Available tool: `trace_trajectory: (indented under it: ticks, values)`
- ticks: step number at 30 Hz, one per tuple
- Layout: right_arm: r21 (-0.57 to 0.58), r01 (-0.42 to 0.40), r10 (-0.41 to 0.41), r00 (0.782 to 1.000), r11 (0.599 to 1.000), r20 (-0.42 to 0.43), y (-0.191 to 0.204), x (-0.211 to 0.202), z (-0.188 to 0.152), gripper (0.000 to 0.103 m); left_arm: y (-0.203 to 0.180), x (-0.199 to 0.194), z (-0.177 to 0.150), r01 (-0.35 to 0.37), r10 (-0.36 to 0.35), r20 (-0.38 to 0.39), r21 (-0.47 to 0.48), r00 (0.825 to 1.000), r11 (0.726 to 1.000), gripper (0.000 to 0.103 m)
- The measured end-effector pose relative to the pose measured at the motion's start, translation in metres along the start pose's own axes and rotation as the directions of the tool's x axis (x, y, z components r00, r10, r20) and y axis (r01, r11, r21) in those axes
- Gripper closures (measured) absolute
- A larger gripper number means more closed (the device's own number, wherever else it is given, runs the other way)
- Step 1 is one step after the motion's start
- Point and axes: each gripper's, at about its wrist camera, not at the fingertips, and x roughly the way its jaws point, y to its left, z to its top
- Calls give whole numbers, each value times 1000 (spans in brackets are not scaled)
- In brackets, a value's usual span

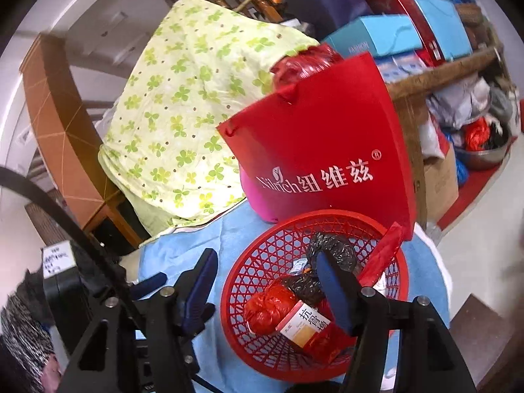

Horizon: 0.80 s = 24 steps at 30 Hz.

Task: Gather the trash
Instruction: 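Open both tools to release the black bag and tissue into the basket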

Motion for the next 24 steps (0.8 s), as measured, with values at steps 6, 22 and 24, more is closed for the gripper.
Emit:
trace_trajectory:
  ticks: [6, 22, 24]
  values:
    - [-111, 57, -56, 998, 992, 19, 22, -17, -11, 36, 10, -22, -5, -40, 40, 15, -18, 999, 999, 24]
    - [-256, 97, -80, 994, 962, 74, 53, -58, -29, 28, 19, -63, -14, -104, 106, 26, -62, 994, 993, 15]
    - [-261, 93, -73, 994, 961, 84, 57, -64, -29, 27, 24, -69, -16, -110, 112, 22, -76, 993, 991, 15]
